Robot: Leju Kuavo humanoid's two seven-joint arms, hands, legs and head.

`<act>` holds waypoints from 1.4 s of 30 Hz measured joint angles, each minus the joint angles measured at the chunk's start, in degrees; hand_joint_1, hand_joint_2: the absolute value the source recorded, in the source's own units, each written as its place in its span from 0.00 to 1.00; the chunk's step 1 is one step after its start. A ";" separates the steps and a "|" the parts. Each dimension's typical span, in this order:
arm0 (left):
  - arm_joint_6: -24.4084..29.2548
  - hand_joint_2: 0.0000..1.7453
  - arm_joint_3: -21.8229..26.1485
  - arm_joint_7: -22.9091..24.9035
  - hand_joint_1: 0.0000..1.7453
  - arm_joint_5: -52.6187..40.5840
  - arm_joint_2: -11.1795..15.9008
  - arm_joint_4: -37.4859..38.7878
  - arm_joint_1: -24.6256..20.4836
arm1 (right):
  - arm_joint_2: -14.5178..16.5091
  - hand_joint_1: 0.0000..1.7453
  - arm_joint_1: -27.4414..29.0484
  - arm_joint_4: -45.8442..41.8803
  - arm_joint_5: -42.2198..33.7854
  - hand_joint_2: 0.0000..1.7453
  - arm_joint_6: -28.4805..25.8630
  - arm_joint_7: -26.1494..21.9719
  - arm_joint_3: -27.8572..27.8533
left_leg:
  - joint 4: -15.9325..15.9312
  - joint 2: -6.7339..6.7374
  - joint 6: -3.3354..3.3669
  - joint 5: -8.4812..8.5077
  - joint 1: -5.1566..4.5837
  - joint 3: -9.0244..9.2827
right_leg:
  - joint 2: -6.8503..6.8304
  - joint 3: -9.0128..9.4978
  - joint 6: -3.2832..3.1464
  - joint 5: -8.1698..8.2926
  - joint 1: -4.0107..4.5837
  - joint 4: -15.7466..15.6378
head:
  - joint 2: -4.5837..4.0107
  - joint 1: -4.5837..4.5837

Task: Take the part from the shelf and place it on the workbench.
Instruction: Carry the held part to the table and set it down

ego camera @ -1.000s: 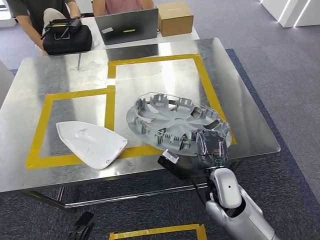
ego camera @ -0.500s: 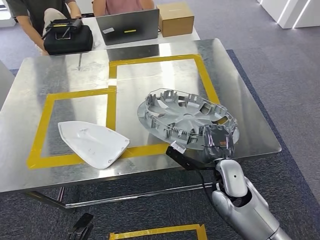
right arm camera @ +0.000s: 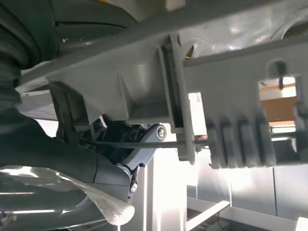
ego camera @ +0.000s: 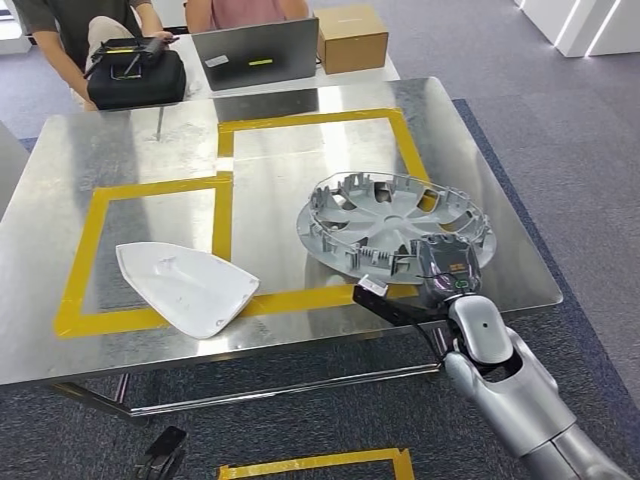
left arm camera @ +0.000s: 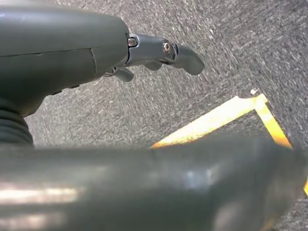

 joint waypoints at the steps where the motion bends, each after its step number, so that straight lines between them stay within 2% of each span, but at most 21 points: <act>1: 0.21 1.00 0.16 0.05 0.00 -0.24 0.02 0.00 0.00 | 0.00 0.00 -0.06 0.35 -0.18 1.00 -0.01 -0.08 -0.01 | 0.00 0.00 0.00 0.00 0.00 0.00 | 0.00 0.00 0.00 0.00 0.00 0.00 | 0.00 0.00; 2: 0.44 1.00 0.34 0.09 0.00 -0.43 0.03 0.01 0.01 | 0.00 0.00 -0.08 0.71 -0.32 1.00 -0.04 -0.15 -0.01 | 0.00 0.00 0.00 0.00 0.00 0.00 | 0.00 0.00 0.00 0.00 0.00 0.00 | 0.00 0.01; 6: 1.68 0.00 0.86 0.40 0.00 -1.28 0.04 0.02 0.02 | 0.00 0.00 0.00 2.21 -1.46 1.00 -0.84 -1.24 -0.20 | 0.00 0.00 0.00 0.00 0.00 -0.01 | 0.00 -0.01 0.00 0.00 0.00 0.00 | 0.00 0.01; 12: 3.02 0.00 1.47 1.11 0.00 -3.56 -0.06 -0.01 0.24 | 0.57 0.00 1.09 3.88 -5.89 1.00 -2.17 -3.15 -1.56 | 0.00 0.00 0.01 -0.01 0.00 -0.03 | 0.01 -0.01 0.00 0.00 0.00 0.00 | 0.00 0.01; 19: 3.11 0.00 2.88 2.20 0.00 -5.13 -0.22 -0.72 1.22 | 2.63 0.00 2.05 3.98 -11.64 1.00 0.68 -2.58 -3.46 | 0.00 0.01 0.01 -0.01 0.00 -0.02 | 0.01 -0.03 0.00 -0.01 0.00 0.00 | 0.00 0.00; 21: 2.95 0.00 3.38 2.62 0.00 -5.30 -0.27 -0.90 1.39 | 3.12 0.00 1.91 3.97 -14.09 1.00 3.93 -0.91 -4.00 | -0.01 0.02 0.01 -0.01 0.00 -0.02 | 0.03 -0.02 0.00 -0.01 0.01 0.00 | 0.00 0.01; 27: 1.31 0.00 5.40 4.49 0.00 -6.57 -0.26 -1.67 1.55 | 4.62 0.00 -0.75 3.98 -28.97 1.00 21.57 9.25 -4.64 | 0.00 0.02 -0.01 0.02 0.00 -0.03 | 0.01 -0.01 0.01 0.01 0.01 0.00 | 0.00 0.01; 31: -0.08 0.00 7.10 4.75 0.00 -7.82 -0.22 -1.89 1.54 | 5.05 0.00 -3.98 4.03 -39.60 0.00 27.68 13.40 -3.83 | 0.01 0.02 -0.01 0.03 0.00 -0.02 | 0.03 0.00 0.02 0.04 0.00 0.01 | 0.00 0.02; 37: -1.58 0.00 9.33 3.75 0.00 -9.31 -0.16 -1.90 1.48 | 3.94 0.00 -11.00 4.72 -45.84 0.00 32.97 15.50 2.68 | 0.02 0.04 -0.01 0.03 -0.01 -0.02 | 0.04 -0.03 0.02 0.05 -0.01 0.01 | 0.00 0.01; 39: -1.75 0.00 9.82 3.32 0.00 -9.60 -0.16 -1.90 1.54 | 3.23 0.00 -13.37 4.98 -44.80 0.00 32.74 15.43 5.26 | 0.02 0.04 -0.01 0.03 -0.01 -0.03 | 0.04 -0.03 0.02 0.05 -0.01 0.01 | 0.00 0.01; 42: -1.78 0.00 10.50 2.45 0.00 -10.03 -0.21 -1.90 1.68 | 2.02 0.00 -16.60 5.09 -39.00 0.00 29.70 15.04 9.59 | 0.03 0.04 -0.01 0.03 -0.01 -0.03 | 0.05 -0.03 0.02 0.05 -0.01 0.01 | 0.00 0.01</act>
